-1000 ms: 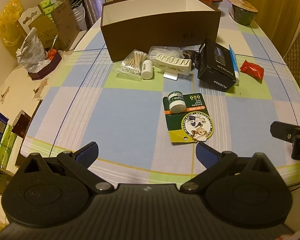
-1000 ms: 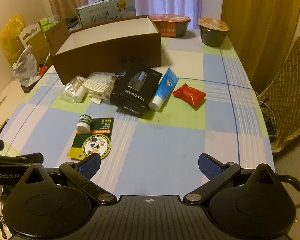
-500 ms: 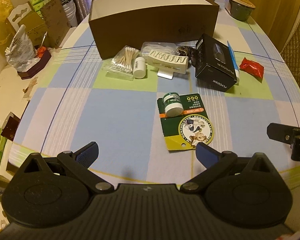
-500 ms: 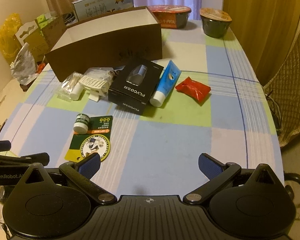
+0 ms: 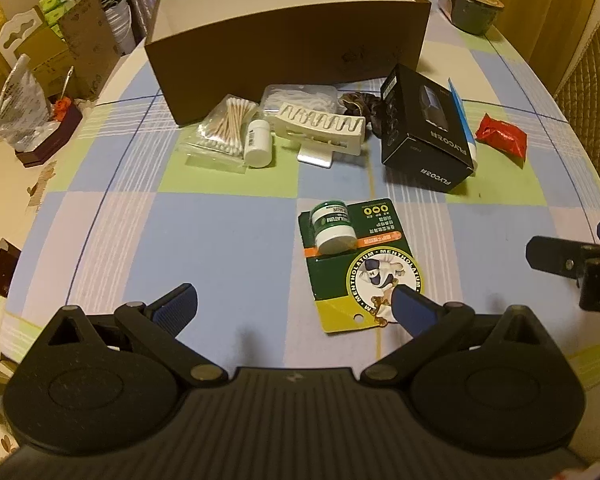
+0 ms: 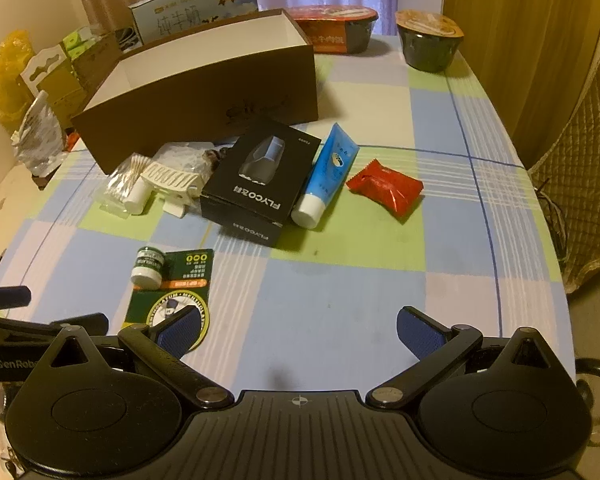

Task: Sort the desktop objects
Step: 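Move the left tool toward the green ointment jar card, then grasp the green ointment jar card with the left tool while the right tool approaches the black FLYCO box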

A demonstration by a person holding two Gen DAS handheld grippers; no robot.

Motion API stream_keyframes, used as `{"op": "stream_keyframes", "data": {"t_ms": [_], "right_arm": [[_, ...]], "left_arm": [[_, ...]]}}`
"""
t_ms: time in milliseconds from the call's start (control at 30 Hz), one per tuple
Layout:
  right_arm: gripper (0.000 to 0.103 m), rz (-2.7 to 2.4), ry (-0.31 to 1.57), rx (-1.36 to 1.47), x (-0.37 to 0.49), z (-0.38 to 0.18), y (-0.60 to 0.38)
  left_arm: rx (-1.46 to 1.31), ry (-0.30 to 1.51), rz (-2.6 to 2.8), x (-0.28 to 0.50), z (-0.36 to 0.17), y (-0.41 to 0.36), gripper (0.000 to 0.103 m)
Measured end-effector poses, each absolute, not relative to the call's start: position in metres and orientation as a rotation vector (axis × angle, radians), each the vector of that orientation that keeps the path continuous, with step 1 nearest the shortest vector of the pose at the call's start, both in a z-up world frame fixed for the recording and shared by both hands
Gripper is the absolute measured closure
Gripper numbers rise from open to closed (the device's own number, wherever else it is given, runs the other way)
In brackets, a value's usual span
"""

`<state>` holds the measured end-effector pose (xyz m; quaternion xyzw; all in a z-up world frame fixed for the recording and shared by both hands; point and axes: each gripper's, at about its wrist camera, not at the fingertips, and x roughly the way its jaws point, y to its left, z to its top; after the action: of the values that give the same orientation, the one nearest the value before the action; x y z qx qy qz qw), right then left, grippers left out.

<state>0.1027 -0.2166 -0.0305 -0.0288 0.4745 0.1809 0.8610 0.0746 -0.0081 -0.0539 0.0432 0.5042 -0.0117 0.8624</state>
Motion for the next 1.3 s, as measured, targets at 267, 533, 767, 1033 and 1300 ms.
{"op": "stream_keyframes", "data": {"t_ms": [267, 533, 767, 1033, 1300], "right_arm": [[0.002, 0.376, 1.0, -0.022, 0.117, -0.038, -0.218], [0.002, 0.378, 1.012, -0.022, 0.131, -0.05, -0.22], [0.002, 0.382, 1.008, -0.021, 0.142, -0.055, -0.221], [0.002, 0.372, 1.017, -0.026, 0.154, -0.06, -0.22], [0.012, 0.363, 1.028, -0.027, 0.165, -0.065, -0.217]], "left_arm": [[0.088, 1.071, -0.05, 0.089, -0.066, -0.013, 0.007], [0.069, 1.07, -0.061, 0.105, -0.078, -0.018, 0.018], [0.047, 1.074, -0.08, 0.121, -0.086, -0.021, 0.031], [0.048, 1.062, -0.111, 0.136, -0.092, -0.023, 0.05], [0.06, 1.076, -0.133, 0.146, -0.1, -0.025, 0.065]]}}
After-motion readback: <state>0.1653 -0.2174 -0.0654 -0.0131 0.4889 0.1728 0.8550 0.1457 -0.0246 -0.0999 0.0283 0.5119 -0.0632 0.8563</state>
